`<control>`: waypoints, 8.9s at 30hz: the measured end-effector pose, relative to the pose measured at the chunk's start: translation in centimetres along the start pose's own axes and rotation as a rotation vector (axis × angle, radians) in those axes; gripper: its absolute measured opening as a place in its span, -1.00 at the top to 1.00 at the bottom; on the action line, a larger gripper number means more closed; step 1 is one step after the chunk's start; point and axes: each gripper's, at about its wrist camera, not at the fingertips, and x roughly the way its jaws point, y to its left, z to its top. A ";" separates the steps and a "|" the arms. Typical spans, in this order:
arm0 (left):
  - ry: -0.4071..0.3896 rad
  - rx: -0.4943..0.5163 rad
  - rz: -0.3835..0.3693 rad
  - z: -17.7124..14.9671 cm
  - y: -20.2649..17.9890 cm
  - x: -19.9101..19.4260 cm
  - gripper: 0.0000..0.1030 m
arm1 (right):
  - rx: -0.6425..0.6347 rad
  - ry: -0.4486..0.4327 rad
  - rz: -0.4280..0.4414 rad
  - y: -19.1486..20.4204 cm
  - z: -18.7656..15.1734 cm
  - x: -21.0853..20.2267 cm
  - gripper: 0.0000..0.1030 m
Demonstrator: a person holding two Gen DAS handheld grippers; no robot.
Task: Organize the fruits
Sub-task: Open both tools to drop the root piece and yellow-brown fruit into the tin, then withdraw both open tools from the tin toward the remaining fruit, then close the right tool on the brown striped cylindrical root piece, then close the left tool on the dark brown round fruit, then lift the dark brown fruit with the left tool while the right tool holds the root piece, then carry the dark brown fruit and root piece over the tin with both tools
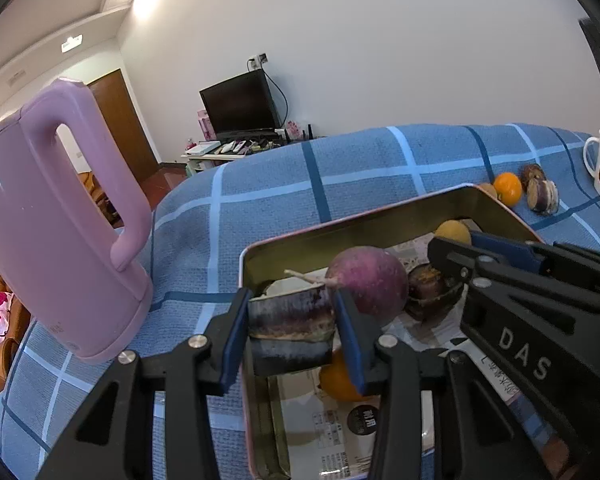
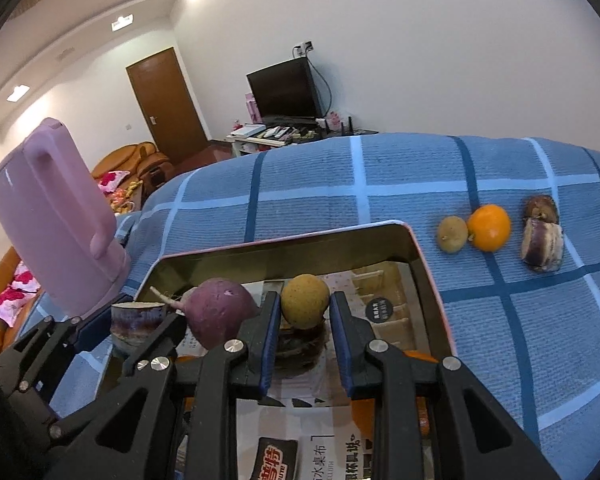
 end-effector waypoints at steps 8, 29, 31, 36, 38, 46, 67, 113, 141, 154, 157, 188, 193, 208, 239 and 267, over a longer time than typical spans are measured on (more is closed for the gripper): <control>0.001 0.004 0.008 0.0 0.0 -0.1 0.12 | 0.007 -0.030 0.044 -0.4 -0.4 -1.0 0.19; -0.115 -0.153 0.036 0.3 2.2 -1.7 -1.00 | 0.001 -0.412 -0.234 -1.3 -0.8 -7.8 -0.53; -0.120 -0.155 0.037 0.3 2.2 -1.7 -1.00 | -0.013 -0.418 -0.254 -1.3 -0.7 -7.8 -0.53; -0.131 -0.163 0.049 0.1 2.1 -1.6 -1.00 | -0.075 -0.437 -0.279 -0.4 -1.0 -7.9 -0.53; -0.129 -0.164 0.047 0.1 2.0 -1.6 -1.00 | -0.091 -0.445 -0.283 -0.2 -1.2 -8.2 -0.53; -0.145 -0.174 0.048 0.0 1.8 -2.3 -1.00 | -0.074 -0.440 -0.297 -1.2 -1.7 -9.1 -0.53; -0.162 -0.193 0.055 -0.7 -0.5 -4.4 -1.00 | -0.018 -0.431 -0.338 -6.5 -2.6 -12.4 -0.53; -0.061 -0.090 -0.122 1.4 -14.1 -6.1 -1.00 | 0.215 -0.056 -0.181 -21.6 1.2 -8.9 -0.53; -0.075 -0.098 -0.148 3.7 -14.6 -5.0 -0.85 | 0.038 -0.017 -0.202 -22.1 2.3 -7.2 0.14; 0.077 -0.037 -0.282 11.0 -25.5 3.2 0.03 | 0.073 -0.191 -0.325 -26.3 2.6 -13.0 0.14; 0.081 -0.003 -0.264 11.8 -27.3 4.8 0.12 | 0.057 -0.191 -0.325 -25.7 2.5 -12.9 0.14; 0.052 0.018 -0.218 9.3 -27.9 1.7 0.20 | 0.076 -0.210 -0.416 -26.5 2.3 -12.5 0.13; 0.031 0.011 -0.205 7.8 -26.2 -0.3 0.20 | 0.065 -0.214 -0.420 -26.0 2.1 -12.5 0.13; -0.037 -0.018 -0.183 4.6 -23.0 -4.2 0.20 | 0.092 -0.289 -0.473 -25.2 0.8 -14.8 0.14; -0.086 -0.070 -0.204 0.5 -18.1 -8.2 0.20 | 0.078 -0.336 -0.525 -20.4 -4.3 -19.8 0.14; -0.087 -0.119 -0.144 -1.9 -10.0 -8.3 0.20 | -0.026 -0.305 -0.383 -10.7 -6.3 -17.7 0.14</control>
